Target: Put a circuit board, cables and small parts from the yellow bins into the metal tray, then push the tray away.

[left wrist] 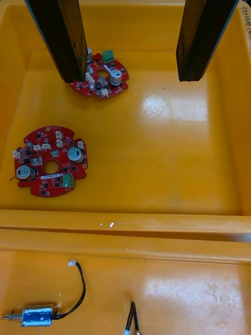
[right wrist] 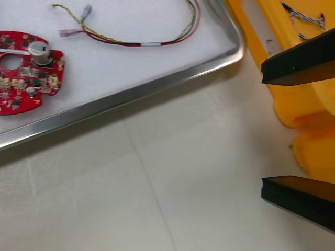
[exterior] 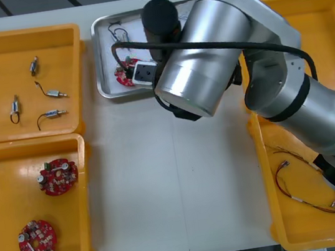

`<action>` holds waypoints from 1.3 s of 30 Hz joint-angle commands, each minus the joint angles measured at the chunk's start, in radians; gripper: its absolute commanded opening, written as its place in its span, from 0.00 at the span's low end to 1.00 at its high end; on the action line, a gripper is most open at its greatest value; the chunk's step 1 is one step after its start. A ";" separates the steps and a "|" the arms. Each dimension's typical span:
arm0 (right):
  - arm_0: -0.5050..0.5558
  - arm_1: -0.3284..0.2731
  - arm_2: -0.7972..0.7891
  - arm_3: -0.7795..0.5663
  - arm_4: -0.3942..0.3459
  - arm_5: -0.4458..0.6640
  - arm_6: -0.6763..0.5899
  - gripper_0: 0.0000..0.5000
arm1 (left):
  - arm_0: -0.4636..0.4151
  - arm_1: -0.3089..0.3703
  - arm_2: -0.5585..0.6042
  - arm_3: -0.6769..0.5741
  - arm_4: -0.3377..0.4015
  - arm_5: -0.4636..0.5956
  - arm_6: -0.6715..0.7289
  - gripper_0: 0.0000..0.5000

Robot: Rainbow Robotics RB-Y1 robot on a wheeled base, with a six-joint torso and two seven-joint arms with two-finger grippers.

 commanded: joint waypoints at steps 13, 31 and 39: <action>0.243 0.008 -0.313 -0.321 0.001 0.010 -0.445 1.00 | 0.019 0.019 0.031 -0.026 0.008 0.007 -0.047 1.00; 0.464 -0.189 -0.612 -0.473 -0.088 0.010 -0.504 1.00 | 0.019 0.019 0.031 -0.026 0.008 0.007 -0.047 1.00; 0.602 -0.206 -0.833 -0.476 -0.249 0.010 -0.515 1.00 | 0.019 0.019 0.031 -0.026 0.008 0.007 -0.047 1.00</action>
